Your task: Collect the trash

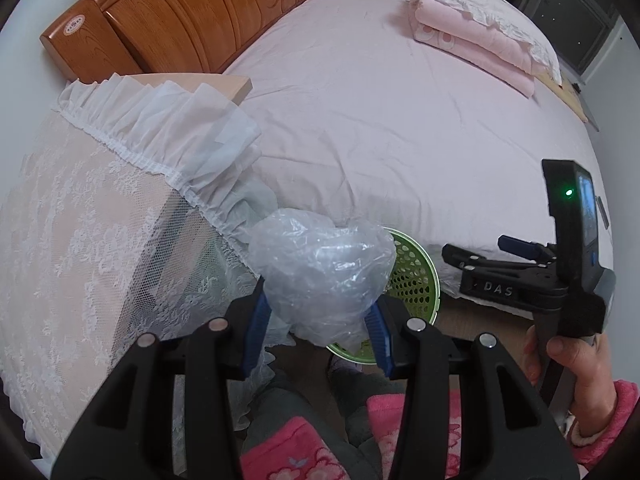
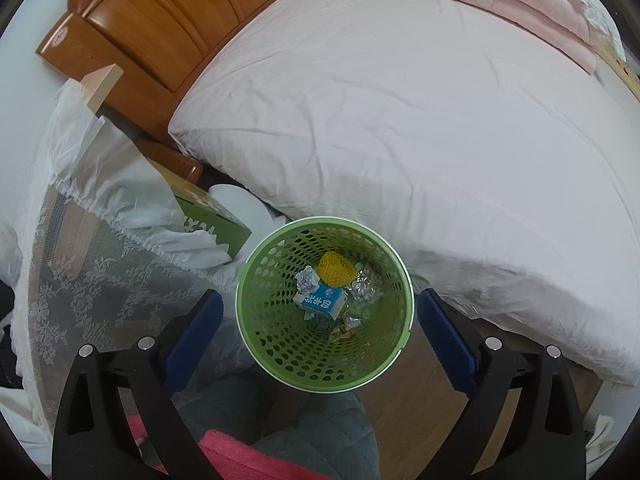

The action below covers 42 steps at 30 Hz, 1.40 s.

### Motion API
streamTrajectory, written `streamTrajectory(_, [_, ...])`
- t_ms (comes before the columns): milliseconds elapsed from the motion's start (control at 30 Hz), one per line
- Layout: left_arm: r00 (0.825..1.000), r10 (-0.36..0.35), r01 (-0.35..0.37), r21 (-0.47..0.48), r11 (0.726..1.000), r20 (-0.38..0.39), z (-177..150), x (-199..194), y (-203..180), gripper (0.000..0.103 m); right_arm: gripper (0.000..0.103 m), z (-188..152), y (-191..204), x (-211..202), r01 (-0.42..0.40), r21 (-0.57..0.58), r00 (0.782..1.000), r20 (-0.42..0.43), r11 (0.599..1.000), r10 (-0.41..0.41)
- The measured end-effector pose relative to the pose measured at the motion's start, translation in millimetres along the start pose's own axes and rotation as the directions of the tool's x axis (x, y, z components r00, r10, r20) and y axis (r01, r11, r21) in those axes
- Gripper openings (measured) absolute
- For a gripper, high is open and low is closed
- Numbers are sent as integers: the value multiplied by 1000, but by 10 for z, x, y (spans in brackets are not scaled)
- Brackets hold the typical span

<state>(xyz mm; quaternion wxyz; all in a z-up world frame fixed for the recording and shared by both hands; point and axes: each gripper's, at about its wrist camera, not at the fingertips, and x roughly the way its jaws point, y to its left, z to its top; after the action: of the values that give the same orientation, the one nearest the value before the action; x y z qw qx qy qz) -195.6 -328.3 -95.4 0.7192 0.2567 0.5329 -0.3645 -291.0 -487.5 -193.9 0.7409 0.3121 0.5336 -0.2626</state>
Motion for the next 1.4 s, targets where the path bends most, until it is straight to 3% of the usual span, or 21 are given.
streamTrajectory(133, [997, 6, 0, 78, 997, -75, -7, 427, -141, 43, 97, -66, -210, -113, 22, 64, 1000, 18, 998, -23])
streamTrajectory(300, [987, 4, 19, 143, 990, -160, -103, 958, -349, 43, 97, -170, -423, -130, 58, 103, 998, -20, 993, -56])
streamTrajectory(467, [977, -13, 46, 151, 987, -211, -192, 1182, -524, 43, 97, -308, -592, -113, 94, 125, 994, -60, 988, -87])
streamTrajectory(533, [976, -23, 56, 148, 987, -214, -208, 1200, -579, 44, 97, -342, -657, -114, 100, 137, 994, -66, 985, -91])
streamTrajectory(567, [976, -30, 62, 145, 988, -218, -210, 1207, -599, 54, 97, -362, -683, -105, 100, 141, 994, -66, 985, -92])
streamTrajectory(600, [974, -36, 69, 139, 988, -224, -207, 1214, -616, 71, 97, -363, -706, -108, 101, 145, 994, -65, 984, -92])
streamTrajectory(633, [973, -42, 73, 134, 988, -225, -201, 1210, -644, 78, 97, -370, -726, -109, 100, 147, 994, -63, 984, -92])
streamTrajectory(767, [976, -51, 82, 140, 987, -213, -184, 1139, -731, 93, 97, -402, -782, -113, 97, 145, 994, -57, 985, -90])
streamTrajectory(1100, [975, -47, 79, 142, 987, -219, -201, 1119, -687, 93, 97, -377, -672, -119, 99, 120, 994, -52, 988, -93])
streamTrajectory(1267, [978, -46, 64, 88, 994, -203, -214, 1018, -503, 93, 97, -349, -562, -102, 100, 103, 994, -55, 990, -95])
streamTrajectory(1400, [988, -4, 6, 12, 1000, -151, -232, 817, -199, 93, 97, -287, -401, -53, 83, 71, 995, -55, 994, -79])
